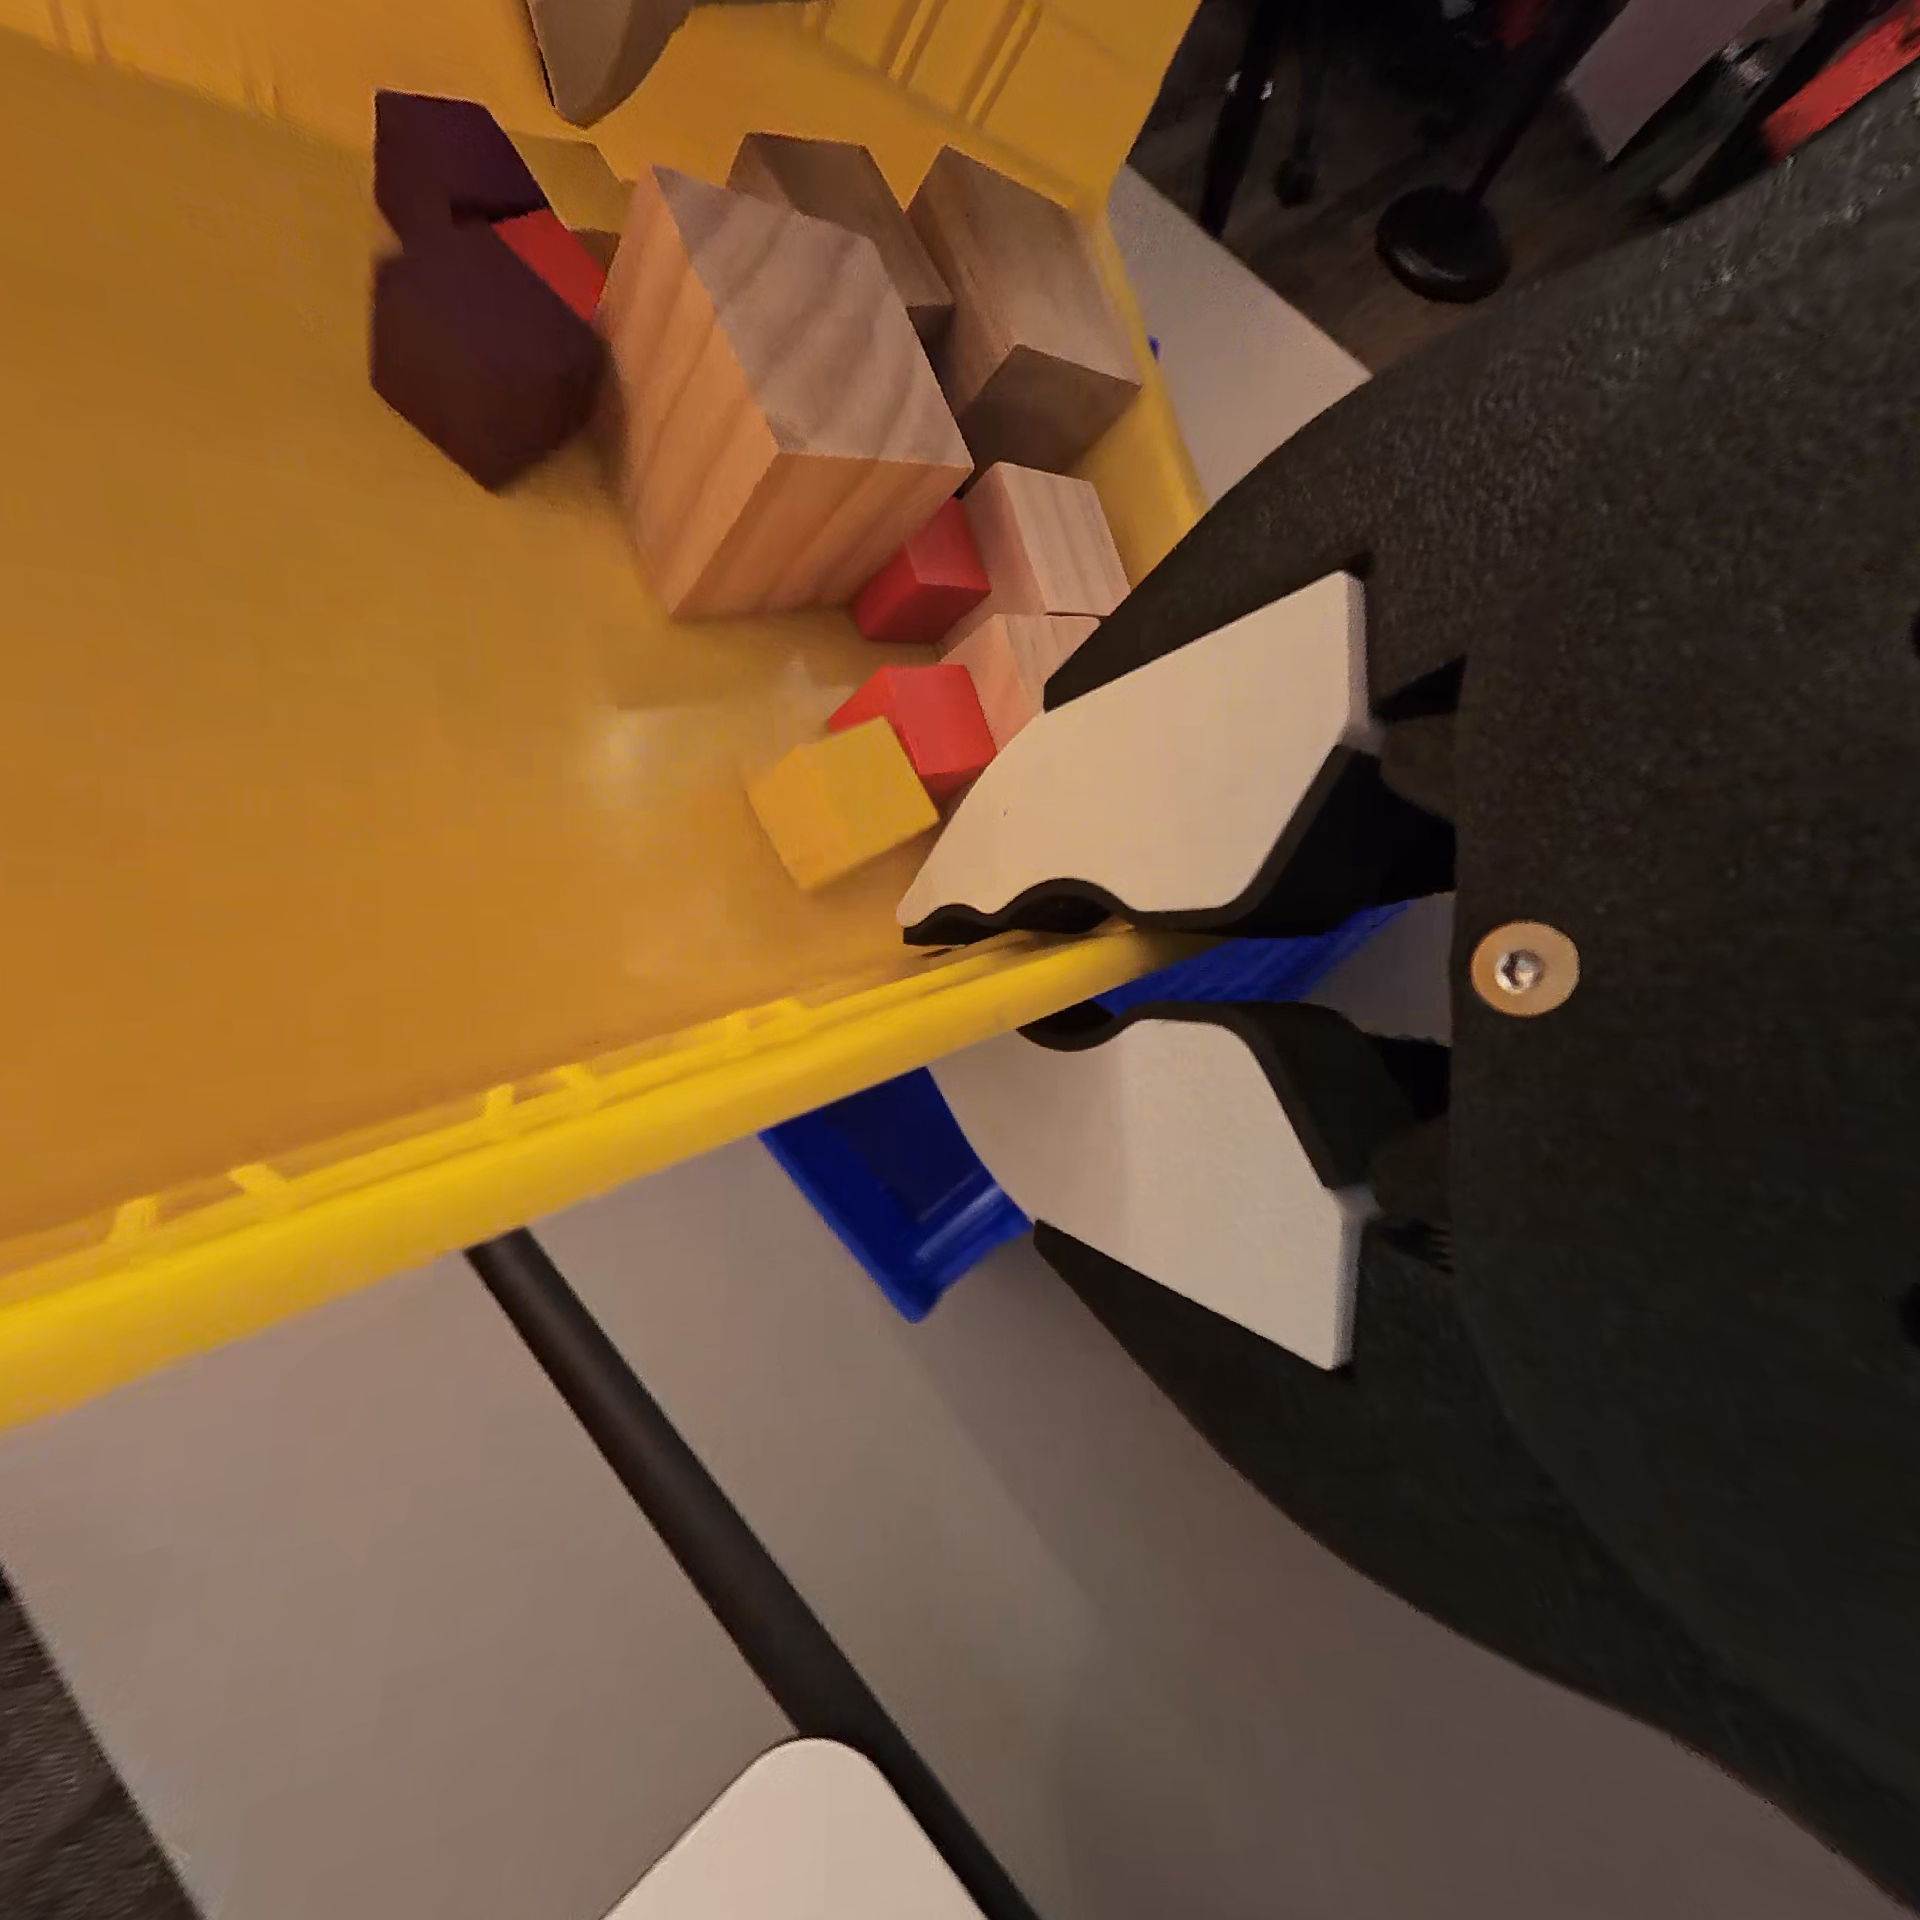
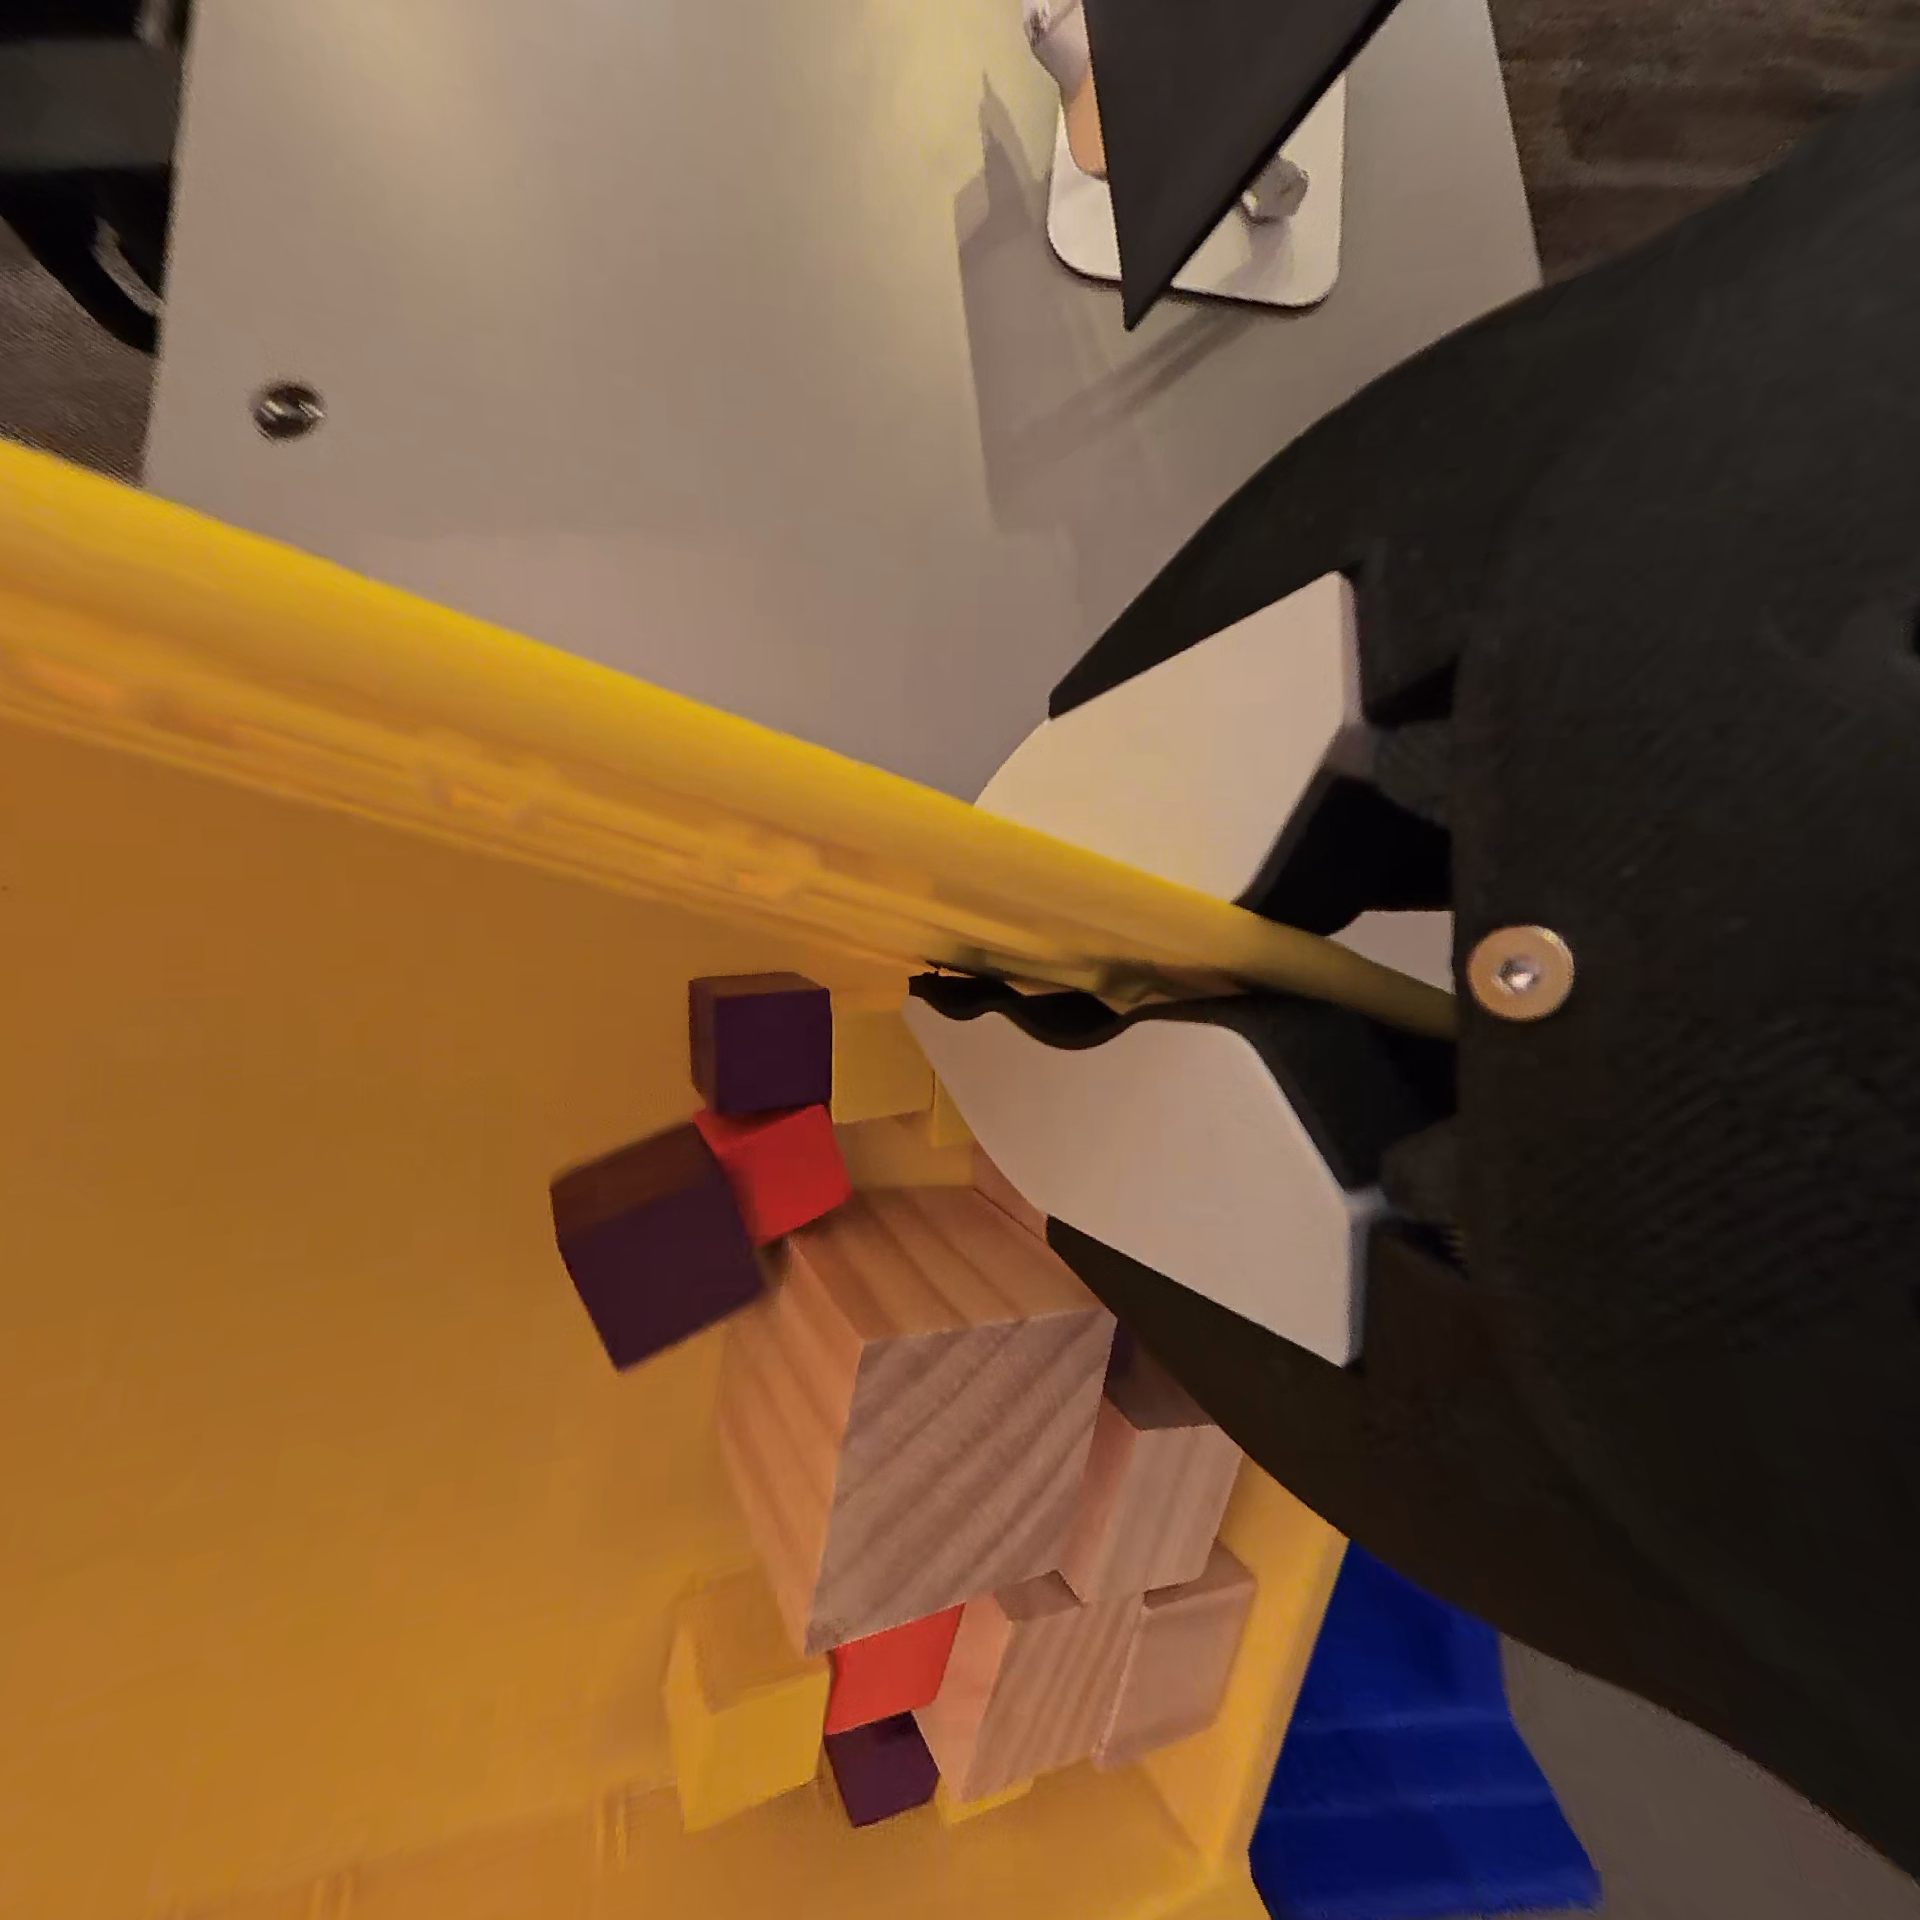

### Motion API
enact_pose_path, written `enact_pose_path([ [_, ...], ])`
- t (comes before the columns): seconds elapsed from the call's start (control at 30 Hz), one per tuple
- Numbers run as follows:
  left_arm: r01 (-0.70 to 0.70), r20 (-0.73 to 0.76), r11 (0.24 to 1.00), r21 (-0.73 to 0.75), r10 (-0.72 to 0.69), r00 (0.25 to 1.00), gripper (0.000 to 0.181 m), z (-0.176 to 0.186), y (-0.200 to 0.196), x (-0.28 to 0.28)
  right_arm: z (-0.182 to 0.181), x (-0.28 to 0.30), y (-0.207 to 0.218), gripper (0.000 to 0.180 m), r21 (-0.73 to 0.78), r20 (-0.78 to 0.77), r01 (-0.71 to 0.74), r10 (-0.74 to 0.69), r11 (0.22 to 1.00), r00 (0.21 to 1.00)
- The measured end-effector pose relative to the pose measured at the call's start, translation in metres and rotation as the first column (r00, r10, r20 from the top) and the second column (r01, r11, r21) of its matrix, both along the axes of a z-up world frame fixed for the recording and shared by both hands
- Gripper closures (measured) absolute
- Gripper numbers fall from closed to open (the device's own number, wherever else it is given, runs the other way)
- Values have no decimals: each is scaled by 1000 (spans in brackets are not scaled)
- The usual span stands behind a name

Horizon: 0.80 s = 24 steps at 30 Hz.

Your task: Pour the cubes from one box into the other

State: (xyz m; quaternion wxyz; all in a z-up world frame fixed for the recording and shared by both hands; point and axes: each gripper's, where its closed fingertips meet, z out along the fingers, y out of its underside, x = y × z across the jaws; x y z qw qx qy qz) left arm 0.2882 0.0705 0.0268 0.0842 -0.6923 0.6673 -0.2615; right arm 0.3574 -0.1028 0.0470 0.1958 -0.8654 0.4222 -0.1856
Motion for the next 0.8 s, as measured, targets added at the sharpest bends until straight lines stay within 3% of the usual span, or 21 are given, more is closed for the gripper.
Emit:
enact_pose_path([
  [0.33, -27, 313, 998, -54, 43, 949, 173, 10, 7, 30, 45, 26, 12, 176, -55, 407, -54, 72, 997, 910],
  [0.8, -14, 607, 999, -50, 42, 794, 172, 26, 17, 29, 74, 8, 24, 176, -41, 697, -75, 82, 996, 713],
])
